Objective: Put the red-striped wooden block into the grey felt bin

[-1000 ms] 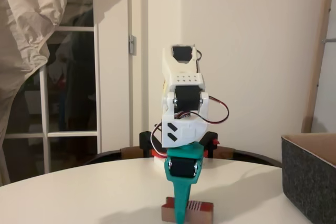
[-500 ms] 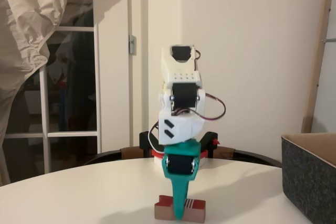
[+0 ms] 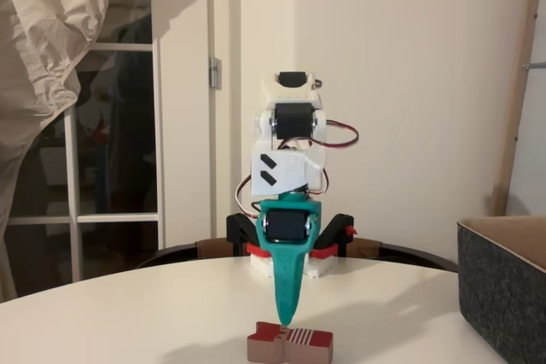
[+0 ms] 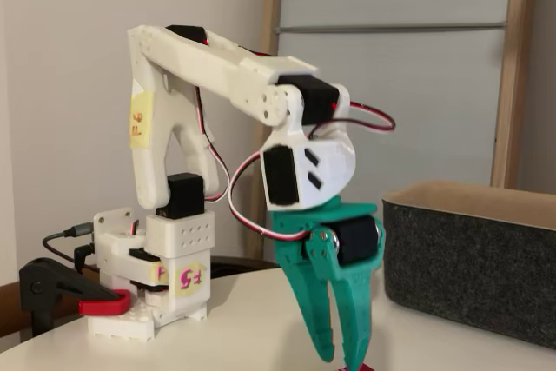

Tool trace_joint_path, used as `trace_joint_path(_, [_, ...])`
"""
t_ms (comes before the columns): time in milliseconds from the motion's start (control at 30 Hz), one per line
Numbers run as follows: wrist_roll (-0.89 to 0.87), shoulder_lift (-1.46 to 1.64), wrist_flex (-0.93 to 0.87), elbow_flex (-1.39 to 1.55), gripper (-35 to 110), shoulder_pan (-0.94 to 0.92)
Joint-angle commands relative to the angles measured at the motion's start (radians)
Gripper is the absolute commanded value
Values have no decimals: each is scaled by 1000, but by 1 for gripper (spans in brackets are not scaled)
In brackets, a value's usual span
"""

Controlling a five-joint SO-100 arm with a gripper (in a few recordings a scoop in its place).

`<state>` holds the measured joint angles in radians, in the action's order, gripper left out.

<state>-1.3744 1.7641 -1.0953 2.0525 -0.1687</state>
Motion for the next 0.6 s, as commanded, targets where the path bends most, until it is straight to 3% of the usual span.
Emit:
trace_joint_path(0, [-6,49,-9,9,17,-20])
trace_joint_path(567, [23,38,-5,26,27,0])
